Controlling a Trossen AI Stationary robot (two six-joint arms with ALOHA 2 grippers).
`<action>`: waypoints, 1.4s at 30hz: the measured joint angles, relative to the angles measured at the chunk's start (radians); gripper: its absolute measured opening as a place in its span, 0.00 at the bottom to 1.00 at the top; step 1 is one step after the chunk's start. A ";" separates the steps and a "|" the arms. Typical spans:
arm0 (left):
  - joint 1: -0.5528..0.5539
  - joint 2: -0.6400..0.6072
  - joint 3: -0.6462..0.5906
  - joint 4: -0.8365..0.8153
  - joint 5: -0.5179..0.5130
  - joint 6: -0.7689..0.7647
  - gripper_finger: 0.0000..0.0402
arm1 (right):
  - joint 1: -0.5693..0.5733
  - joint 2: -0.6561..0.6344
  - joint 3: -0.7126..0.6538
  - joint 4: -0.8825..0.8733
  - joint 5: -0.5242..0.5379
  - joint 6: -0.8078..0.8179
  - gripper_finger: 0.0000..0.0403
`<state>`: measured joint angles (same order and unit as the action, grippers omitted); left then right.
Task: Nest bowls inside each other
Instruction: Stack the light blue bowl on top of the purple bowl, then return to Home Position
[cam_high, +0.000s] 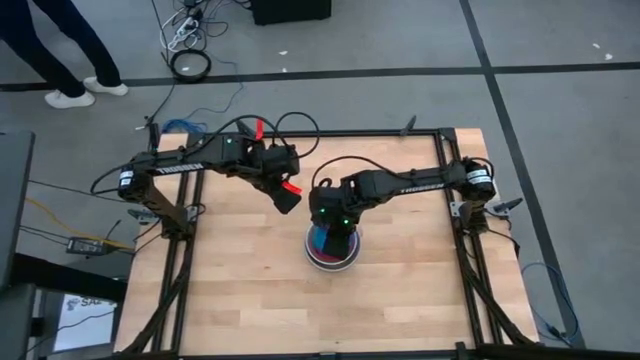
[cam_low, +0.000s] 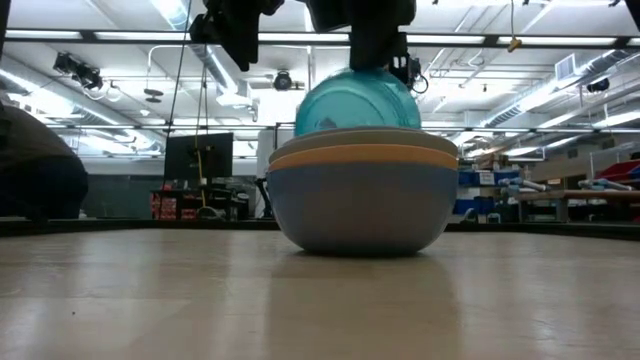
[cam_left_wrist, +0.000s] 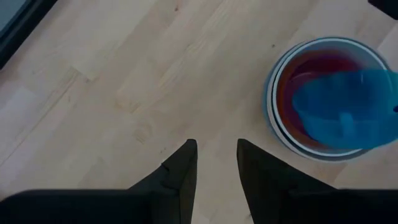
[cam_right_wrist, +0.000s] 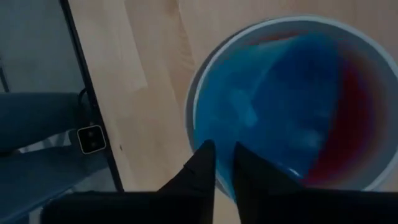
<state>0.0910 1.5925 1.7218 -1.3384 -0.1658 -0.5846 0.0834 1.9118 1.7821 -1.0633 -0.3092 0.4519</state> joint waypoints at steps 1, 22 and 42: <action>0.000 0.000 0.000 0.000 0.000 0.001 0.30 | 0.000 0.000 0.000 0.001 -0.001 0.000 0.13; -0.002 -0.114 0.043 0.014 0.018 -0.014 0.30 | -0.023 -0.133 0.000 0.030 0.236 -0.021 0.32; -0.089 -0.553 0.211 0.748 0.216 0.381 0.30 | -0.068 -0.861 0.001 0.552 0.331 -0.226 0.32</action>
<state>0.0025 1.0398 1.9327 -0.5900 0.0507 -0.2033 0.0150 1.0505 1.7832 -0.5110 0.0215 0.2254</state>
